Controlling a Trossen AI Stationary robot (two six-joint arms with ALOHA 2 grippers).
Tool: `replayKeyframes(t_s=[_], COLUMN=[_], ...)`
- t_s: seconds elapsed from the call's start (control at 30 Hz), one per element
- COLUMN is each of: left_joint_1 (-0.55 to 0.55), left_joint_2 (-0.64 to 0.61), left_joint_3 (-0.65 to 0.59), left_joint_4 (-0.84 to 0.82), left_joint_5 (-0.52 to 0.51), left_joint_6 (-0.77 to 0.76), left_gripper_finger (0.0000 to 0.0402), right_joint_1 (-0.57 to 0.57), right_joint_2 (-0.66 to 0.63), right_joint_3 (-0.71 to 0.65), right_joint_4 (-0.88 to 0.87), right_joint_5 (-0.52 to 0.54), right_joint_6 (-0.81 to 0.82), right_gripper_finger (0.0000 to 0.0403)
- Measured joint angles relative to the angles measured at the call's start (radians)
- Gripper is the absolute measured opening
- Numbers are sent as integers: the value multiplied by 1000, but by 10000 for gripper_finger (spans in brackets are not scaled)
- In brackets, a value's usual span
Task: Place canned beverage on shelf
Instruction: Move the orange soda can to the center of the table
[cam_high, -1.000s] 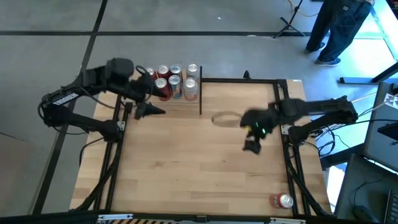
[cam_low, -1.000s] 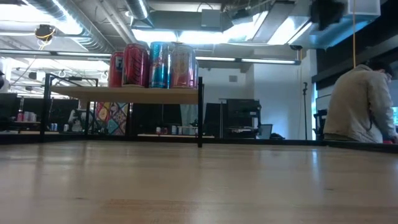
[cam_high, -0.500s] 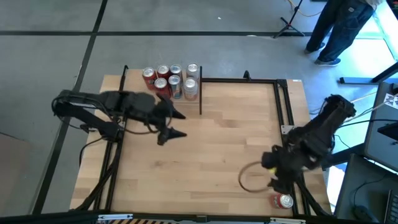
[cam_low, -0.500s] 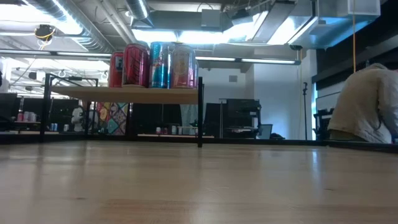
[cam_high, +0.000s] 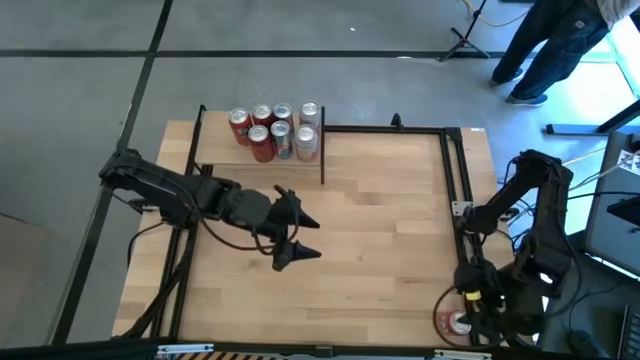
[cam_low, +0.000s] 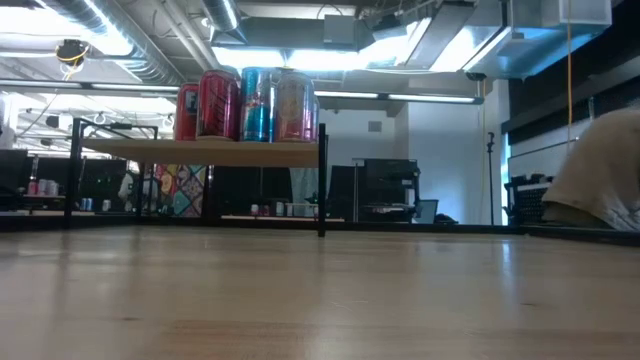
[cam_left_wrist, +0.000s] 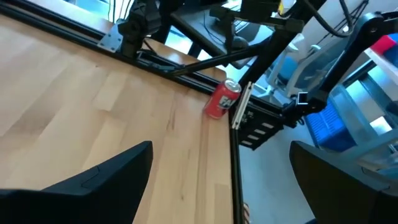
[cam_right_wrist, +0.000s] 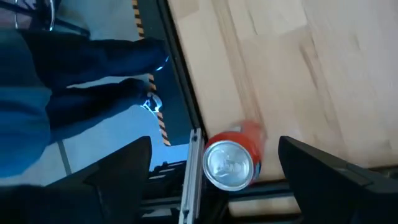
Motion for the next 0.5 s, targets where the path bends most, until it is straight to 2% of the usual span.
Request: replayKeyframes(t_s=[0.2,0.5], left_joint_1=[-16,-19], left_joint_2=[27,49], left_joint_3=[0,0], left_joint_4=[10,8], left_joint_5=[-29,-66], left_joint_6=[-25,-43], left_gripper_finger=[366,366], right_joint_1=[108,125], right_joint_2=[35,139], right_joint_3=[0,0], right_joint_4=[-12,-44], right_joint_5=[0,-1], right_joint_6=[39,-66], right_gripper_finger=[340,340])
